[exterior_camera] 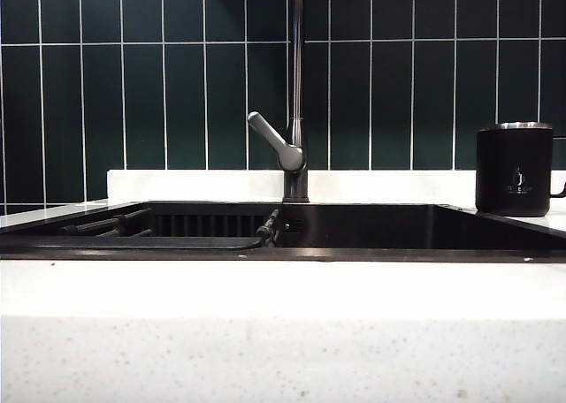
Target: Pick up the mug next to the sink, go to the faucet to get some water, pour the water into the sink, and finally put the mug back to its place.
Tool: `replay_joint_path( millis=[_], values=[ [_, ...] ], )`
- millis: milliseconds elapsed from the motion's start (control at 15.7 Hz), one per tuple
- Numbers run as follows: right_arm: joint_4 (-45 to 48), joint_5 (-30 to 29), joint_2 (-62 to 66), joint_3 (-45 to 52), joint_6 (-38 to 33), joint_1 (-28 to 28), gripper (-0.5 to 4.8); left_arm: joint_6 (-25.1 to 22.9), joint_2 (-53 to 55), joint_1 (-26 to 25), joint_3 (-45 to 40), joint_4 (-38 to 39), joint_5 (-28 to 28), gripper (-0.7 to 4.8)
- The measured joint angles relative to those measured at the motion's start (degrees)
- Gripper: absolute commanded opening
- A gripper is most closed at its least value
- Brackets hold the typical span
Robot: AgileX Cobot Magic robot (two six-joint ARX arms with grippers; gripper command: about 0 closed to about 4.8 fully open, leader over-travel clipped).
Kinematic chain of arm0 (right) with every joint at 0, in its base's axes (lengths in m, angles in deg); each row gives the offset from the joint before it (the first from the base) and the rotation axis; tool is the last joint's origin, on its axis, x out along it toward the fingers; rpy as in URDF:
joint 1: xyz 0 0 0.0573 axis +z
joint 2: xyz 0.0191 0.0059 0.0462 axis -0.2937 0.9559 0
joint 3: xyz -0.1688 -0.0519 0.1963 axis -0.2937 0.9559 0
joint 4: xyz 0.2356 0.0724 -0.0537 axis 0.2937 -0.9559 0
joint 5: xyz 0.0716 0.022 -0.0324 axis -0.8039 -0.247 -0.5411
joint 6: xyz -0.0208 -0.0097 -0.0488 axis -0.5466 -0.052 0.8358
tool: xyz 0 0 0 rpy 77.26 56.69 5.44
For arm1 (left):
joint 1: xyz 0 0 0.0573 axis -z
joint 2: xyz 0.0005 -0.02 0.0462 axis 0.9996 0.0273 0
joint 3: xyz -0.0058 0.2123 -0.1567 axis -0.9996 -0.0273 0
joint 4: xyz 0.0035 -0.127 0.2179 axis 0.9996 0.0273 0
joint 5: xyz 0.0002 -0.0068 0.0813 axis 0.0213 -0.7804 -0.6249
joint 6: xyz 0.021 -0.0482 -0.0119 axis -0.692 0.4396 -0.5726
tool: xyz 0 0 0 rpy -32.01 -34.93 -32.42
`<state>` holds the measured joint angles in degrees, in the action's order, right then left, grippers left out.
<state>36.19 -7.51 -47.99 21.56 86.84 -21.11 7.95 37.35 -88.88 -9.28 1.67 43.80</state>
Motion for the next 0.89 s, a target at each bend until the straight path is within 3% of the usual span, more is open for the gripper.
replay_joint_path(
  millis=[702, 893],
  values=[
    [-0.02, 0.02, 0.0, 0.0, 0.0, 0.0, -0.09, 0.02, 0.04, 0.0, -0.02, -0.07, 0.0, -0.06],
    [0.11, 2.62, 0.0, 0.0, -0.22, 0.0, -0.08, 2.8, 0.04, 0.0, -0.02, -0.39, 0.46, -0.05]
  ],
)
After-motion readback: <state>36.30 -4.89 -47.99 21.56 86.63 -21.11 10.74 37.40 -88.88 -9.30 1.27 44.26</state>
